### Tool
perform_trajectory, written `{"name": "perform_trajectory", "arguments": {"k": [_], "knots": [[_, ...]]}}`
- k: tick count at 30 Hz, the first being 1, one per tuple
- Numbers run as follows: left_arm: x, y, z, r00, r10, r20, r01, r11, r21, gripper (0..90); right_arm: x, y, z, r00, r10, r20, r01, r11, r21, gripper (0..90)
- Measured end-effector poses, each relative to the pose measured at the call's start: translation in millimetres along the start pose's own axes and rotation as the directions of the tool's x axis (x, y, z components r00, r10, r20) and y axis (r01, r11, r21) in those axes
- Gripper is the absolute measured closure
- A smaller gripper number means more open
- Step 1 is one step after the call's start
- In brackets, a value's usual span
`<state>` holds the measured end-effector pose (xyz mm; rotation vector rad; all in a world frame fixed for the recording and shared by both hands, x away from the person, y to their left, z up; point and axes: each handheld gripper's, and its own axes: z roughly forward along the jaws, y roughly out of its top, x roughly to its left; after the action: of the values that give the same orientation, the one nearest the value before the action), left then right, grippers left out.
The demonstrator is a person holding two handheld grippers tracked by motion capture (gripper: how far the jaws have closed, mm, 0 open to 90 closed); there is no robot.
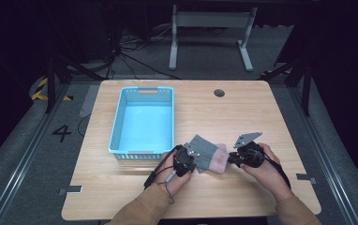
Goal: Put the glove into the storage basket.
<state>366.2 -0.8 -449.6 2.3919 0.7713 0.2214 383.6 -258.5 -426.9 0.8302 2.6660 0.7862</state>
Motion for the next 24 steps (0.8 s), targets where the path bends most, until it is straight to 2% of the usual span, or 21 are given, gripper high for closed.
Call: {"name": "perform_trajectory", "arguments": {"k": [2, 5, 12, 15, 20, 24], "knots": [[-0.2, 0.0, -0.9, 1.0000, 0.003, -0.003, -0.003, 1.0000, 0.001, 87.6, 1.7, 1.4, -1.1, 0.9999, -0.007, 0.014, 0.007, 1.000, -0.004, 85.8], [-1.5, 0.4, -3.8, 1.0000, 0.007, -0.002, -0.007, 1.0000, -0.003, 88.4, 3.5, 3.0, -4.4, 0.9993, -0.006, 0.036, 0.007, 1.000, -0.019, 86.7], [-7.4, 1.8, -18.6, 0.9992, 0.031, -0.023, -0.033, 0.9978, -0.058, 88.6, 6.2, 8.1, -16.9, 0.9975, -0.012, 0.069, 0.017, 0.997, -0.070, 87.1], [-10.6, 1.3, -24.0, 0.9993, 0.032, -0.018, -0.033, 0.9964, -0.078, 88.6, 5.4, 10.2, -20.9, 0.9964, -0.017, 0.083, 0.024, 0.996, -0.085, 87.2], [-18.0, 0.7, -30.6, 0.9987, 0.051, -0.008, -0.051, 0.9952, -0.084, 88.6, 2.9, 14.0, -21.2, 0.9950, -0.018, 0.098, 0.028, 0.995, -0.099, 87.4], [-20.9, -0.3, -30.9, 0.9990, 0.044, 0.004, -0.043, 0.9947, -0.094, 88.6, -0.2, 16.9, -17.2, 0.9945, -0.018, 0.103, 0.029, 0.994, -0.105, 87.5]]}}
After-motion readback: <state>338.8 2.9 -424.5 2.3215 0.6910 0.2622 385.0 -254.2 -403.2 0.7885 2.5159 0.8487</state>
